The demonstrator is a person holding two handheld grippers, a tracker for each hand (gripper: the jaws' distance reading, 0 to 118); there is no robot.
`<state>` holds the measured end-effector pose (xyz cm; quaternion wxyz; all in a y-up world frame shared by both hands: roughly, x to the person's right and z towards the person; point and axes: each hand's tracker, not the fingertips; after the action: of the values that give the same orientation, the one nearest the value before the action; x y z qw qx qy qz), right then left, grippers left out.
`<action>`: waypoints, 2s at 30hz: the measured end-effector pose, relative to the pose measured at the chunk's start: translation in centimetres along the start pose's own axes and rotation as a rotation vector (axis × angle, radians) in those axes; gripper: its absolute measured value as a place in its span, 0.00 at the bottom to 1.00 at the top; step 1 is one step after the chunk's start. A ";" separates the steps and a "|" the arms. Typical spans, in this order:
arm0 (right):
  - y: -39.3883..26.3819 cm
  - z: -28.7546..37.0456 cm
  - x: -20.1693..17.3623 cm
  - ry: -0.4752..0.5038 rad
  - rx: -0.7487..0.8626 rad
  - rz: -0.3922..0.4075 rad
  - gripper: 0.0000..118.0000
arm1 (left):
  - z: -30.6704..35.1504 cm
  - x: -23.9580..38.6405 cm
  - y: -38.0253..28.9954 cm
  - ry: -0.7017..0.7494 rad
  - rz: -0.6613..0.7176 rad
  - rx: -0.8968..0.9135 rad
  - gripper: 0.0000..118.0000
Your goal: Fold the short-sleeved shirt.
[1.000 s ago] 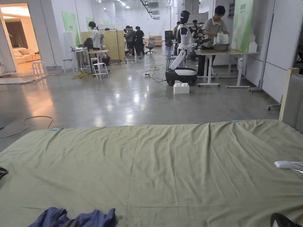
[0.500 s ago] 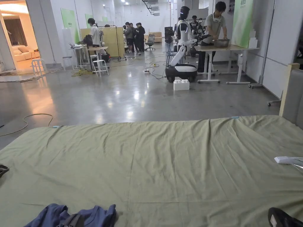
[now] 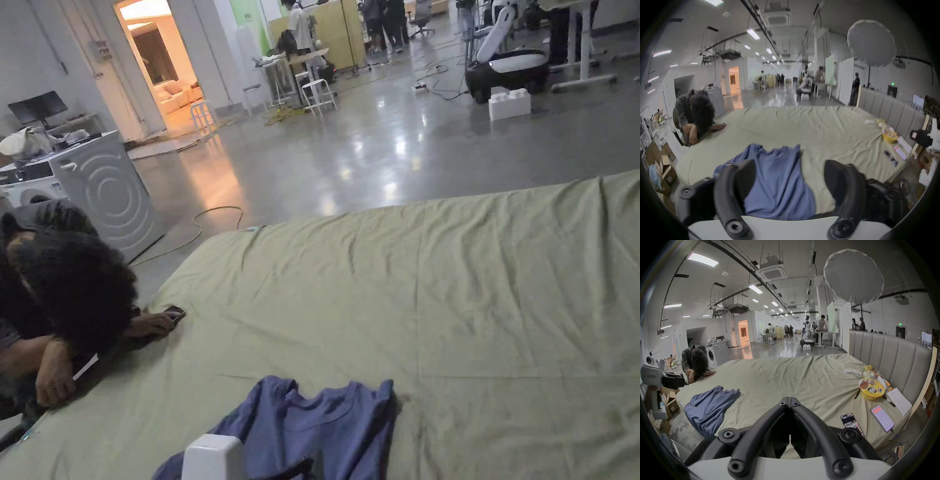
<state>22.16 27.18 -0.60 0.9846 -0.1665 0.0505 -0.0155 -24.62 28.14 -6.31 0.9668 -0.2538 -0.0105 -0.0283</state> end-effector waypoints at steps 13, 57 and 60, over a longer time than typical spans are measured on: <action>-3.6 -1.6 2.0 -0.080 -0.202 -0.035 0.00 | -24.0 -6.7 -7.6 0.057 0.186 -0.434 0.74; -8.5 5.9 7.4 -0.278 -0.303 -0.155 0.00 | -15.1 38.9 -7.4 -0.954 -0.493 -0.243 0.44; -7.9 5.5 6.7 -0.240 -0.280 -0.151 0.00 | -12.6 34.9 -5.1 -0.929 -0.340 -0.152 0.59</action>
<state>29.27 21.15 6.54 0.9469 -0.3057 -0.0780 -0.0620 9.98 15.77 -13.55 0.8206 -0.3040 -0.4789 -0.0701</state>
